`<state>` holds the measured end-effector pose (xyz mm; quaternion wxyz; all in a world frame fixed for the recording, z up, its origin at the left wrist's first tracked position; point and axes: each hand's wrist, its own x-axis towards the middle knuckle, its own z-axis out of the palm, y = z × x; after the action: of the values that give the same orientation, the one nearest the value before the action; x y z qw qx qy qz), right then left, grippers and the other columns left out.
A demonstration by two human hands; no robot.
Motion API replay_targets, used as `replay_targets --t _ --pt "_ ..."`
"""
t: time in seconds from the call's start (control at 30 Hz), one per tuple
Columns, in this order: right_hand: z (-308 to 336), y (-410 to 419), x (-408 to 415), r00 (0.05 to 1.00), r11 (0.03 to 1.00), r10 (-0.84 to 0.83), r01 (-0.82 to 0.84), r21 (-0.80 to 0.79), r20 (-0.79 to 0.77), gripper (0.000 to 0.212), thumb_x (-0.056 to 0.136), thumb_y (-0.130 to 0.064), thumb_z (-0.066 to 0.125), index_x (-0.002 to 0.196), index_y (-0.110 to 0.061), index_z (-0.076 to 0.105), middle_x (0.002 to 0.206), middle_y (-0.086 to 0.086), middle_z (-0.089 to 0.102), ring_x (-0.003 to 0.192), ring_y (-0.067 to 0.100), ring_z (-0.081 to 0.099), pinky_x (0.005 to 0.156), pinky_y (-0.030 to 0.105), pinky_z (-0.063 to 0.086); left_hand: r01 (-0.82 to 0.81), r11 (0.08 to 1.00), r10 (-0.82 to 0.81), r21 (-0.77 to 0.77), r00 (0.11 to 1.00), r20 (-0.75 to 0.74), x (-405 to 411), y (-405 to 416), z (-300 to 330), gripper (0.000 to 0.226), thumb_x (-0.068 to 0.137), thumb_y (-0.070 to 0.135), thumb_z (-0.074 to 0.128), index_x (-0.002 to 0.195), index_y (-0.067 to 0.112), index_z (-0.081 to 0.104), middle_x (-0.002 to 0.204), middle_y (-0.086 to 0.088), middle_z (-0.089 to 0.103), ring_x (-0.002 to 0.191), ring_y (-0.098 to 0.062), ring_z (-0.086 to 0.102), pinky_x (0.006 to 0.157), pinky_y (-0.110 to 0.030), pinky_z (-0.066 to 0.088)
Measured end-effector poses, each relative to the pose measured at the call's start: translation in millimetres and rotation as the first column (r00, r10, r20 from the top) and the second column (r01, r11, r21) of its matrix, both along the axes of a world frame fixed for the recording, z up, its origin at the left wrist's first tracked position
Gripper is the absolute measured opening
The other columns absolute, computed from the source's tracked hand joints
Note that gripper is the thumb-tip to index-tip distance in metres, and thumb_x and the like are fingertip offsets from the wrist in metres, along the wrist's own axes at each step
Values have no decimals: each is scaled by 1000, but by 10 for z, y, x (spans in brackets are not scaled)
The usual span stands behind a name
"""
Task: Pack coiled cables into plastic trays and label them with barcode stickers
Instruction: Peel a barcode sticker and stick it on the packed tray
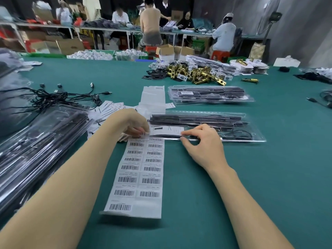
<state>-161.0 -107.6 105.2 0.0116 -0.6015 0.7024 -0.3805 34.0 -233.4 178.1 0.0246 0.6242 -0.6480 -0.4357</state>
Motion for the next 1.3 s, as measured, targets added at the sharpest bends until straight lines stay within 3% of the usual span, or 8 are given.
replay_targets --t 0.13,0.37,0.6,0.73,0.97,1.07,1.2,1.3 --pt "0 13 18 1000 1000 4 -4 -7 -14 15 87 -39 71 101 -35 78 85 -11 59 93 17 53 85 32 45 61 998 -61 -19 998 -4 8 6 -40 9 96 4 56 104 2 58 79 -5 55 52 -9 42 41 -15 37" --pt "-12 35 82 997 1000 3 0 27 -80 16 87 -51 63 86 -39 73 76 -18 64 84 14 48 70 27 41 -62 968 -11 -243 957 -290 55 115 -234 18 86 -8 61 86 9 55 85 -14 64 59 -16 52 47 -22 41" --pt "-9 39 76 1000 999 9 -8 48 -30 20 88 -52 58 82 -36 70 73 -19 65 87 11 51 72 27 44 -160 958 56 -239 919 -391 78 150 -378 21 79 -10 65 84 9 59 69 -13 68 57 -20 54 53 -28 44" --pt "10 40 54 993 1000 -2 1 10 119 20 87 -43 61 74 -31 70 67 -19 66 80 13 60 79 29 50 -161 964 69 -213 922 -381 68 123 -386 26 76 -14 65 82 10 57 69 -13 67 54 -20 54 54 -29 44" --pt "65 38 -55 956 984 -86 126 -128 281 19 88 -31 66 71 -26 71 66 -18 67 67 3 62 63 18 46 -190 947 82 -260 923 -375 59 98 -435 24 77 -10 62 78 11 54 67 -15 66 61 -25 57 65 -37 46" --pt "127 39 -252 928 918 -228 305 -252 293 5 87 -30 67 85 -27 71 81 -13 69 85 14 63 72 25 44 -195 943 89 -270 929 -360 73 106 -420 22 80 -9 59 79 12 51 70 -17 66 61 -25 56 64 -37 45" --pt "118 26 -539 830 849 -464 517 -113 308 53 83 -39 72 127 -16 56 127 6 56 120 26 47 93 33 37 -144 963 43 -228 915 -401 199 128 -323 22 87 -6 59 82 13 50 68 -13 63 50 -18 51 47 -23 39" --pt "105 46 -638 816 857 -501 514 36 289 69 82 -45 73 138 -14 48 138 11 51 129 32 44 106 44 37 -99 989 27 -107 846 -532 280 127 -235 17 91 -5 60 97 10 54 81 -15 61 55 -15 55 47 -20 46"
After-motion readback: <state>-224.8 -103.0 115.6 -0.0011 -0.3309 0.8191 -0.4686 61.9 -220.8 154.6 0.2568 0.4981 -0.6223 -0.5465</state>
